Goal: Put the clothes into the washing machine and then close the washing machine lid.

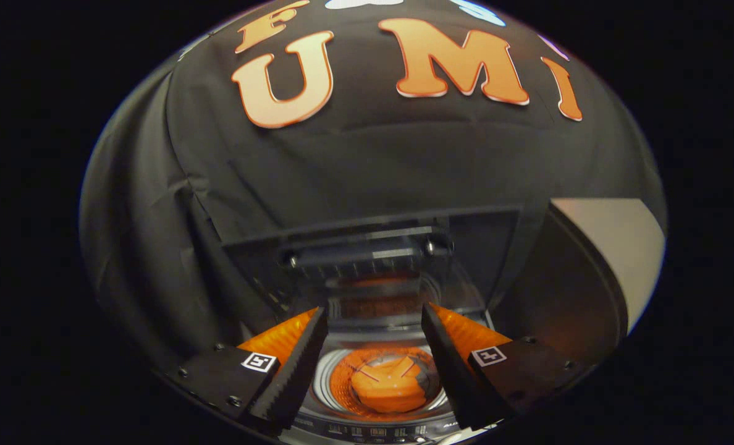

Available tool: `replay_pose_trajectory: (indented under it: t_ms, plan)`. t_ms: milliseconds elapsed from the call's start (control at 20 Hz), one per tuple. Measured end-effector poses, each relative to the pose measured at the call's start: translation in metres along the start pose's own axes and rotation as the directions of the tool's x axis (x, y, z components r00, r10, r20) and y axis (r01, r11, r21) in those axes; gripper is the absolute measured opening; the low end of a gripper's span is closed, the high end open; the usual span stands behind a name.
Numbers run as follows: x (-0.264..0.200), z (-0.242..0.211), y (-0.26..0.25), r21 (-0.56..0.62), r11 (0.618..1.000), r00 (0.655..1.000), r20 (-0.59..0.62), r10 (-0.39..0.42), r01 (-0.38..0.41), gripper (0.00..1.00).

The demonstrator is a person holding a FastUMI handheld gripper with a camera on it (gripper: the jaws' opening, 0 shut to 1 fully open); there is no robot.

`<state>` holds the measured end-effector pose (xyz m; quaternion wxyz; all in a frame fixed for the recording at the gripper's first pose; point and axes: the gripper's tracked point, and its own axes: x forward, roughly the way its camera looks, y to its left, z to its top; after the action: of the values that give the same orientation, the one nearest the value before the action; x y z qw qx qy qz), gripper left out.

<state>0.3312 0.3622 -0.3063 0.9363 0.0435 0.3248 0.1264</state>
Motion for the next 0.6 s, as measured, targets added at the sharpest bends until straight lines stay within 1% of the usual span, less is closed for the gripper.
replay_pose_trajectory:
  t_ms: [150, 300, 400, 500, 600]
  plan:
    - [0.001, 0.055, 0.006, -0.019, 1.0, 0.998, 0.06, 0.001, 0.0, 0.98]
    - [0.012, 0.083, 0.007, -0.034, 0.999, 0.996, 0.09, -0.007, 0.01, 0.99]
    - [0.028, 0.093, 0.001, -0.043, 0.998, 0.995, 0.092, -0.03, 0.034, 0.99]
    - [0.041, 0.09, -0.003, -0.044, 0.998, 0.997, 0.061, -0.042, 0.045, 0.99]
    - [0.055, 0.091, -0.003, -0.041, 0.998, 0.997, 0.065, -0.049, 0.052, 0.98]
